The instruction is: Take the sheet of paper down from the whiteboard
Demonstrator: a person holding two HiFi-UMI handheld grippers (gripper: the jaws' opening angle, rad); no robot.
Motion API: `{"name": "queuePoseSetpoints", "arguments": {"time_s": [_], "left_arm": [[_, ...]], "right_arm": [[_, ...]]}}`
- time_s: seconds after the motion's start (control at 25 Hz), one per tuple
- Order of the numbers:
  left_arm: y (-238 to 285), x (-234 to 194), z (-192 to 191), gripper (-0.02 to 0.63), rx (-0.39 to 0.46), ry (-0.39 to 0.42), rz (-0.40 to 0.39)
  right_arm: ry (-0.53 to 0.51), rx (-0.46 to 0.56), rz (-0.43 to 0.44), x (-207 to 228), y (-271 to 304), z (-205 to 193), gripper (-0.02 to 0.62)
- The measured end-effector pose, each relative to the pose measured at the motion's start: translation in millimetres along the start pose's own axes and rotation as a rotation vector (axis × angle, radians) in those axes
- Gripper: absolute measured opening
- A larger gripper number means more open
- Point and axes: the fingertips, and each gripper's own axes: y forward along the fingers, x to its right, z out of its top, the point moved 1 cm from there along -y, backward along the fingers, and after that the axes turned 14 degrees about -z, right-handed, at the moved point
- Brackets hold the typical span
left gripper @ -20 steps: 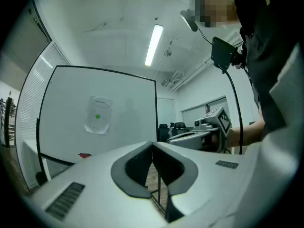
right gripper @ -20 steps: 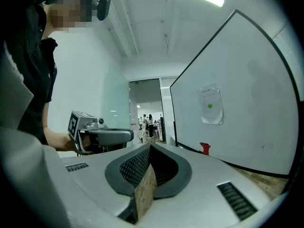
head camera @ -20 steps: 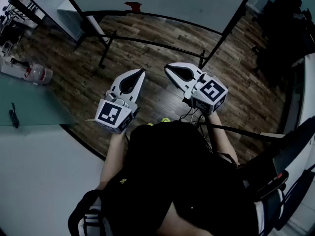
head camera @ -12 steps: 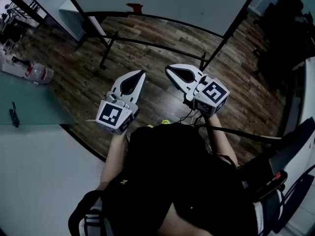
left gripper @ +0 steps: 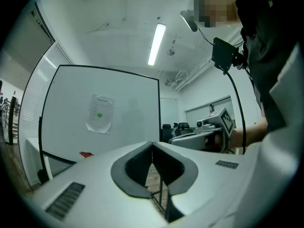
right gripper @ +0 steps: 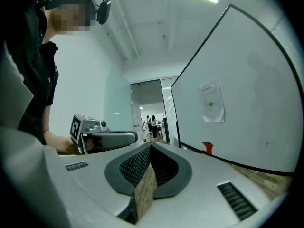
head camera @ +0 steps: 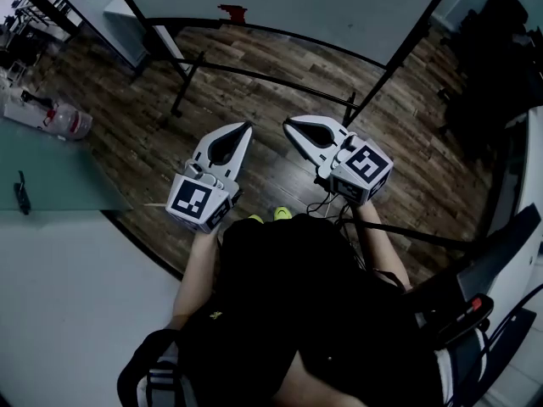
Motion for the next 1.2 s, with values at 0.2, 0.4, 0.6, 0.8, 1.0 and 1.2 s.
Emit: {"name": "queuePoseSetpoints", "arguments": {"time_s": [0.2,0.4,0.6,0.8,1.0,1.2], "left_arm": [[8.5,5.0,-3.3,0.017,0.001,-0.004,0.010],[12.8,8.0,-3.2,0.018,-0.002,-0.002,0.014],[12.9,3.7,-1.8,0.017,-0.002,-0.002,0.025],[11.1,-3.7,-4.8,0.018,-0.013,-0.001,0.038],[17.6,-19.5,-5.0,0.018,-0.006,0.022,0.031],[31.7,-33.0,-3.0,0.018,0.007,0.033,-0.001]], "right_arm": [[-0.016,-0.011,0.008,9.1,-4.5,-4.9,0.000],[-0.023,-0.016,0.018,10.3,-5.2,-5.9,0.000],[-0.026,-0.026,0.022,12.2,-0.9,-7.4,0.000],[-0.024,-0.031,0.016,15.4,7.4,-9.8,0.000],[-0.032,-0.023,0.013,21.7,20.0,-9.2,0.000],[-0.024,-0.027,0.001,30.3,31.4,-7.9,0.000]]}}
